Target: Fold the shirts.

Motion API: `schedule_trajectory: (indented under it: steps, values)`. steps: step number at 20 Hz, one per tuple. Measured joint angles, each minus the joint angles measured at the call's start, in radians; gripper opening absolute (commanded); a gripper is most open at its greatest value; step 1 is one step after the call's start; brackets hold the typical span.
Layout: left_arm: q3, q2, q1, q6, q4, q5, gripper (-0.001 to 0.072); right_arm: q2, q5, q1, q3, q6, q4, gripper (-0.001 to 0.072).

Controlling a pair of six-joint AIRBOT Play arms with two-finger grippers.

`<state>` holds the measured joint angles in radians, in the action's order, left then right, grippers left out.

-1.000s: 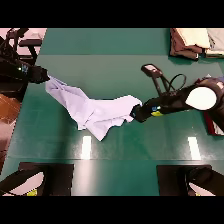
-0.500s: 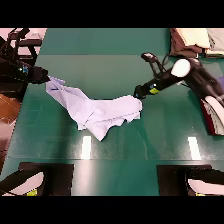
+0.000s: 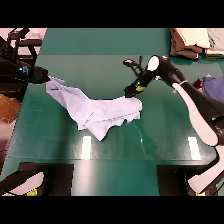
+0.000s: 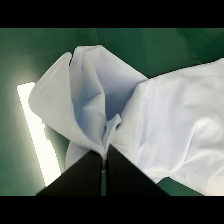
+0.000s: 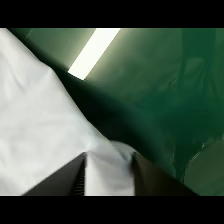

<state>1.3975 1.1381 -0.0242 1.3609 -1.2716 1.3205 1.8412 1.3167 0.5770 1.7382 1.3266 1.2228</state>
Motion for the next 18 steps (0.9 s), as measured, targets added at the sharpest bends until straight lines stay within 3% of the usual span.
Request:
schedule_trajectory:
  steps: [1,7,18]
  values:
    - [0.0,0.0,0.0,0.0,0.0,0.0,0.0027,0.013,0.006,0.008,0.018,-0.006,0.0,0.0018]
    - [0.018,-0.041,0.0,0.001,-0.003,-0.011,0.0026,-0.067,0.005,0.0,0.059,-0.018,0.068,0.0017]
    - [0.491,-0.253,0.002,0.054,-0.002,-0.045,0.0026,-0.726,0.006,-0.127,0.065,0.077,0.184,0.0016]
